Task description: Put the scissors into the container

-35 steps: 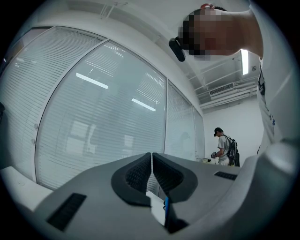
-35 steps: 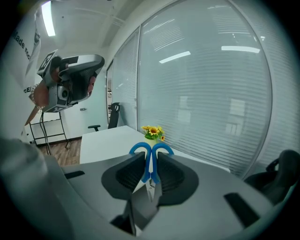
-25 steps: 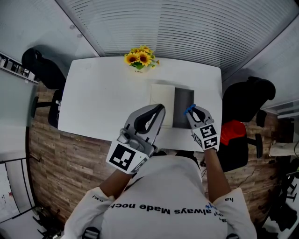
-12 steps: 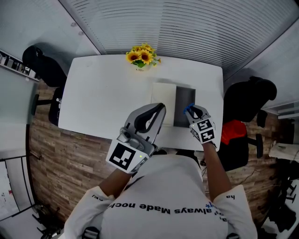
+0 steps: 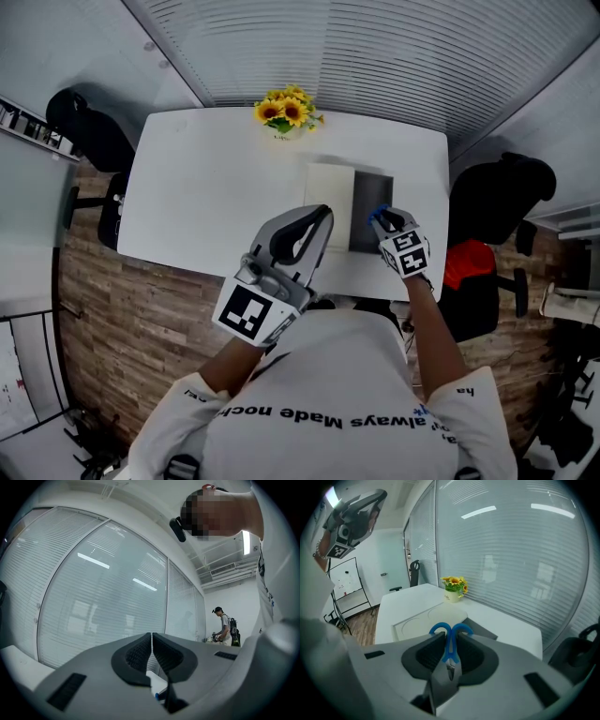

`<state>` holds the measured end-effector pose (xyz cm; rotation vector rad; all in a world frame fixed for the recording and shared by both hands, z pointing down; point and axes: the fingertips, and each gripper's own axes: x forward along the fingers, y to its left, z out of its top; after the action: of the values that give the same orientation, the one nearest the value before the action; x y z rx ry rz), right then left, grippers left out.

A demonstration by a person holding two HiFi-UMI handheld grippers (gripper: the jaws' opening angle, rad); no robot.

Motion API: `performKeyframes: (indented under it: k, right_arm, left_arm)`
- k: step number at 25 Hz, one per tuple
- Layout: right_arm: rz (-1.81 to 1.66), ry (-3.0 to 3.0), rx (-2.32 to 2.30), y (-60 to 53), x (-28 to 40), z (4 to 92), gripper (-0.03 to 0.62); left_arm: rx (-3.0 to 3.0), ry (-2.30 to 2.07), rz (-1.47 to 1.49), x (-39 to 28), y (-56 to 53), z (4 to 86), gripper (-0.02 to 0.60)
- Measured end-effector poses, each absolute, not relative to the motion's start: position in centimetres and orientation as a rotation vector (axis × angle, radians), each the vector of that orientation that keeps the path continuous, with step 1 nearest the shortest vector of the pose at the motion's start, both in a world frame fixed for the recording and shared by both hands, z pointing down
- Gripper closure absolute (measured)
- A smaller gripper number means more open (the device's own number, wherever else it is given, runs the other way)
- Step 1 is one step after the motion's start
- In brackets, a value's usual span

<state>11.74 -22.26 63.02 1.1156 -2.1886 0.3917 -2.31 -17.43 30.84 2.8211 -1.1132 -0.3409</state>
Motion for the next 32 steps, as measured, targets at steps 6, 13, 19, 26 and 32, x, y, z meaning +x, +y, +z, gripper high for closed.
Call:
performKeyframes:
  k: [6,13,19,26,32]
  right_arm:
    - [0.41,-2.17,1.097,-22.8,11.8,64.4,0.503]
    - [0.438,-2.15,1.088,-23.6,11.9,66.0,0.503]
    - [0.458,-2.138,1.078,-23.8,11.9,66.9,0.503]
    - [0.493,-2.129,1.079,-24.4,11.6,68.2,0.503]
    - [0.498,-2.11,1.064,-24.9,11.3,68.9,0.503]
  left_arm:
    - [2.817,-1.119,-0.344,-2.3,-17.1,30.8,0.554]
    - [2.815,-1.121,-0.343,-2.4,-17.0,30.9,0.554]
    - [2.81,-1.127,-0.334,-2.6,-16.9,30.9,0.554]
    - [2.804,-1.129,-0.333,-2.6,-17.2,31.2,0.554]
    - [2.801,-1.132,-0.334,-2.6,-17.3,31.2,0.554]
